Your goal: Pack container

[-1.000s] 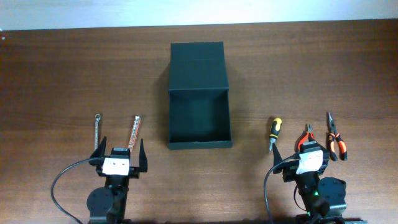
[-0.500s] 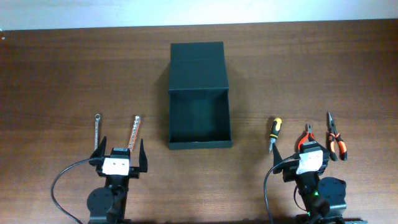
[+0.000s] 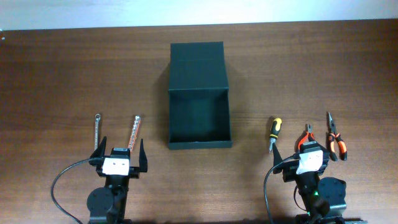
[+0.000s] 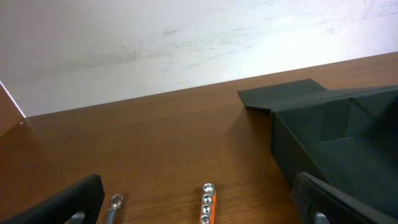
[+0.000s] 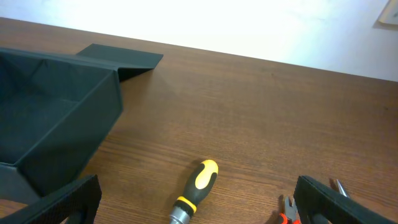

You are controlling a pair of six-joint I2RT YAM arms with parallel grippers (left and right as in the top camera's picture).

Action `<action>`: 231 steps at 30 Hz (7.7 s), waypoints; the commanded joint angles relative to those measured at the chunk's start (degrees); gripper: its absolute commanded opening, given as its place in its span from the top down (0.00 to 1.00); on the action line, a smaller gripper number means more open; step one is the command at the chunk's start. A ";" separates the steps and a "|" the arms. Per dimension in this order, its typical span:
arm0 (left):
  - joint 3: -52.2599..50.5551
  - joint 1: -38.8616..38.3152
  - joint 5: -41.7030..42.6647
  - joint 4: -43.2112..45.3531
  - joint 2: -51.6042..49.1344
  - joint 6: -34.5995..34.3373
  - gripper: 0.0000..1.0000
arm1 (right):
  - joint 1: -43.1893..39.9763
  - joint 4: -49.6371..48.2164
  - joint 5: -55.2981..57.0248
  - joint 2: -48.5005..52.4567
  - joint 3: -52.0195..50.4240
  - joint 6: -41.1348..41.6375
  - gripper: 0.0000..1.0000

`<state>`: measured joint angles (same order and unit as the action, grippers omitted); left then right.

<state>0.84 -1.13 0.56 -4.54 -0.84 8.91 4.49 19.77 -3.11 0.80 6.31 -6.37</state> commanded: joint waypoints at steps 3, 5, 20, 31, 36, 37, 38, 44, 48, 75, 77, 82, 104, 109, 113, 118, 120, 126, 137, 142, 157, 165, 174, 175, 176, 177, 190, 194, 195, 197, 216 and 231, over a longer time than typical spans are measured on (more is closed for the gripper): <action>-0.35 -0.22 -0.44 -0.17 0.50 -0.68 0.01 | 0.28 0.46 -0.76 -0.59 -0.24 0.22 0.01; -0.35 -0.22 -0.46 -0.17 0.50 -0.76 0.01 | 0.28 0.52 -0.83 -0.48 -0.24 0.94 0.01; 43.56 -0.22 -0.37 -31.54 -35.63 -10.16 0.01 | 0.26 13.42 -0.83 29.16 31.21 19.34 0.01; 75.78 -0.22 -0.37 -61.55 -77.48 -7.58 0.01 | 0.26 53.51 -2.25 76.83 71.25 18.67 0.01; 75.78 -0.22 -0.39 -61.86 -80.59 -7.56 0.01 | 0.28 48.74 -2.27 91.14 70.47 18.91 0.01; 75.78 -0.22 -0.42 -61.51 -80.56 -7.56 0.01 | 0.26 47.08 -2.29 93.64 70.27 18.93 0.01; 75.78 -0.22 -0.42 -61.48 -80.56 -7.52 0.01 | 0.26 45.38 -2.32 96.02 70.05 18.93 0.01; 75.78 -0.22 -0.42 -61.51 -80.56 -7.54 0.01 | 0.26 39.26 -2.29 104.89 69.48 19.39 0.00; 75.78 -0.22 -0.42 -61.48 -80.56 -7.54 0.01 | 0.24 37.16 -2.01 105.13 68.19 20.96 0.02; 75.78 -0.22 -0.35 -61.99 -80.56 -7.58 0.01 | -1.95 26.67 1.90 105.13 53.96 26.58 0.54; 75.78 -0.22 -0.35 -61.96 -80.56 -7.58 0.01 | -1.95 26.08 1.90 105.13 53.09 26.58 0.59; 75.78 -0.22 -0.35 -61.94 -80.56 -7.58 0.01 | -1.95 25.57 1.90 105.13 51.98 26.58 0.85; 75.78 -0.22 -0.44 -61.94 -80.52 -7.54 0.01 | 4.83 40.22 1.36 92.13 76.50 8.33 0.96; 75.78 -0.22 -0.59 -61.53 -80.50 -7.56 0.01 | 20.13 44.52 -0.33 91.41 86.29 -8.28 0.96; 75.78 -0.22 -0.59 -61.55 -80.46 -7.56 0.01 | 31.63 42.56 -0.31 93.09 86.38 -18.67 0.96; 75.78 -0.22 -0.59 -61.55 -80.39 -7.56 0.01 | 35.32 41.29 -0.26 100.32 86.38 -21.92 0.96; 75.78 -0.22 -0.59 -61.55 -80.39 -7.56 0.01 | 35.21 40.11 -0.35 104.80 86.38 -21.92 0.96; 75.78 -0.22 -0.57 -61.66 -80.39 -7.56 0.01 | 35.19 36.89 -1.97 115.12 86.38 -21.90 0.96; 75.78 -0.22 -0.57 -61.75 -80.39 -7.54 0.01 | 33.59 47.56 0.79 113.24 97.90 -16.90 0.27; 75.78 -0.22 -0.57 -61.75 -80.41 -7.56 0.01 | 22.05 65.00 10.54 106.27 120.43 3.78 0.26; 75.78 -0.22 -0.50 -61.72 -80.39 -7.56 0.01 | -20.15 74.07 2.71 72.15 90.51 13.97 0.20; 75.78 -0.22 -0.52 -60.83 -80.41 -7.58 0.01 | -21.00 51.52 2.25 70.14 60.22 13.05 0.17; 75.78 -0.22 -0.39 -60.61 -80.41 -7.58 0.01 | -20.96 37.81 1.55 85.92 50.23 14.34 0.13; 75.78 -0.22 -0.37 -60.63 -80.41 -7.58 0.01 | -20.96 37.38 1.25 87.08 50.23 14.34 0.13; 75.78 -0.22 -0.37 -60.63 -80.41 -7.56 0.01 | -20.96 36.83 0.11 88.11 50.23 14.32 0.13; 75.78 -0.22 -0.37 -60.61 -80.41 -7.58 0.01 | -20.94 36.41 -0.66 88.61 50.23 14.29 0.13; 75.78 -0.22 0.28 -60.70 -80.41 -7.58 0.01 | -10.88 27.74 0.11 92.50 50.21 13.92 0.11; 75.78 -0.22 0.28 -60.85 -80.41 -7.58 0.01 | -10.88 26.84 2.29 92.50 50.21 14.82 0.10; 75.78 -0.22 0.28 -60.85 -80.41 -7.58 0.01 | -10.88 26.88 2.32 92.50 50.21 14.82 0.10; 75.78 -0.22 0.28 -60.85 -80.41 -7.58 0.01 | -10.88 26.88 2.51 92.50 50.10 14.82 0.10; 75.78 -0.22 0.28 -60.85 -80.41 -7.58 0.01 | -10.93 24.70 6.43 100.39 48.96 15.91 0.11; 75.78 -0.22 0.26 -60.85 -80.41 -7.58 0.01 | -10.93 22.73 6.38 104.61 48.96 16.15 0.76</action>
<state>75.70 -1.17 0.60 -65.34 -81.69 0.40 -6.52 42.76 0.12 101.86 56.95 9.45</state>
